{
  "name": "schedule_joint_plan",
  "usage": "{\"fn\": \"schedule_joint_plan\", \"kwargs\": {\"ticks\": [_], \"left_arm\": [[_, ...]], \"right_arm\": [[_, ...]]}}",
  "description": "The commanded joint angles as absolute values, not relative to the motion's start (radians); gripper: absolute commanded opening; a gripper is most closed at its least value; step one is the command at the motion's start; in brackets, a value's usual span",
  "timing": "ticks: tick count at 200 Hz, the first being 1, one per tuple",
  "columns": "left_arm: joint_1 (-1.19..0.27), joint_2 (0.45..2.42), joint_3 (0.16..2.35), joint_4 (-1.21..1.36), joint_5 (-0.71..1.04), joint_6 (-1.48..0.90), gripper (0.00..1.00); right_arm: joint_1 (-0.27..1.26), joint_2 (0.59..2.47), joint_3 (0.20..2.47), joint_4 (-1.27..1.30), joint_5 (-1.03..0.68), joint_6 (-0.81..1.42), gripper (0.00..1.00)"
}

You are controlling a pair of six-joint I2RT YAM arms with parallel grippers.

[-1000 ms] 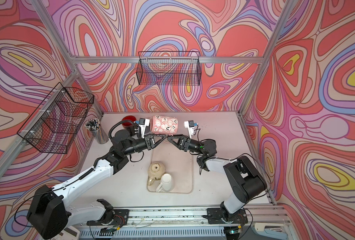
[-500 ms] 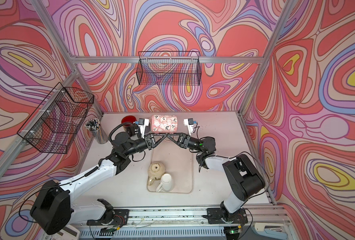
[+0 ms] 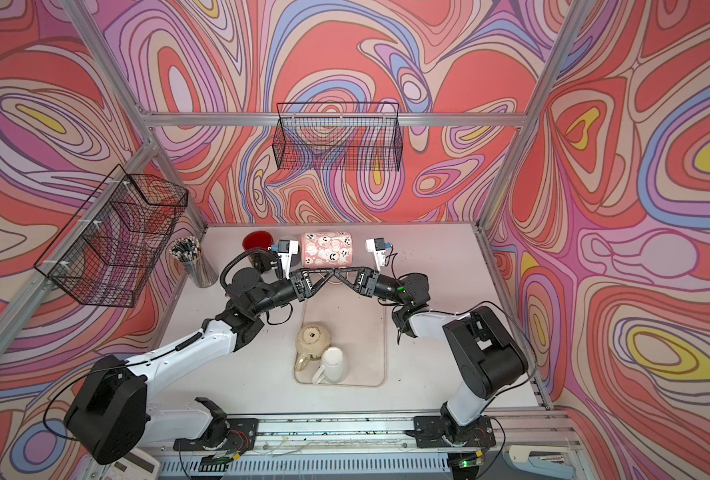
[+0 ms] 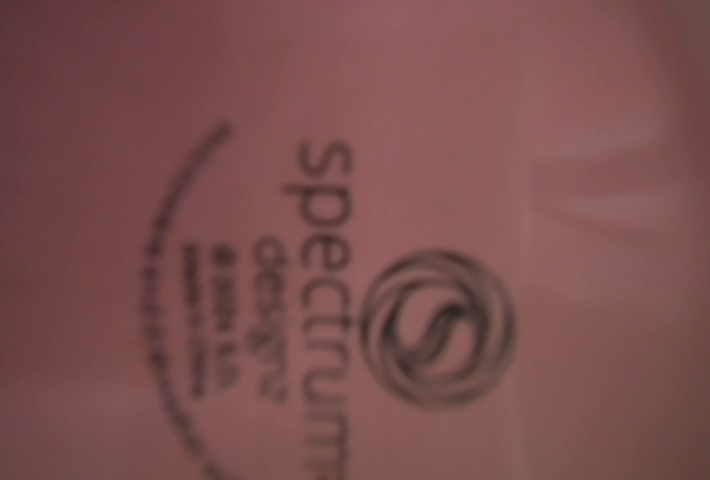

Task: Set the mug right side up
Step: 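Close the right gripper on the pink mug's rim beside the left gripper, then carry the pink mug upright with the right gripper while the left withdraws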

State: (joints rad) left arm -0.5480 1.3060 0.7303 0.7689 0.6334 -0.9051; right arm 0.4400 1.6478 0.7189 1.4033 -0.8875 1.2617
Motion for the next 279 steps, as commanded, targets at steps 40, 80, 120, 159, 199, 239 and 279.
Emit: {"fn": "schedule_joint_plan", "kwargs": {"ticks": [40, 80, 120, 159, 199, 239, 279], "left_arm": [[-0.551, 1.199, 0.714, 0.64, 0.567, -0.827, 0.62], [-0.55, 1.114, 0.728, 0.487, 0.518, -0.75, 0.77], [-0.546, 1.011, 0.754, 0.304, 0.459, -0.662, 0.86], [-0.543, 0.932, 0.804, 0.096, 0.395, -0.564, 0.9], [-0.542, 0.874, 0.882, -0.133, 0.283, -0.466, 0.93], [-0.542, 0.892, 0.983, -0.362, 0.173, -0.367, 0.97], [-0.54, 0.964, 1.087, -0.569, 0.091, -0.283, 0.97]], "right_arm": [[0.428, 1.613, 0.686, 1.483, -0.854, 1.238, 0.0], [0.404, 1.6, 0.658, 1.441, -0.851, 1.239, 0.0], [0.38, 1.54, 0.646, 1.256, -0.849, 1.168, 0.0], [0.38, 1.386, 0.711, 0.748, -0.804, 0.905, 0.0], [0.379, 1.244, 0.858, 0.147, -0.637, 0.593, 0.0], [0.379, 1.211, 0.999, -0.172, -0.474, 0.411, 0.0], [0.379, 1.241, 1.116, -0.345, -0.349, 0.296, 0.0]]}}
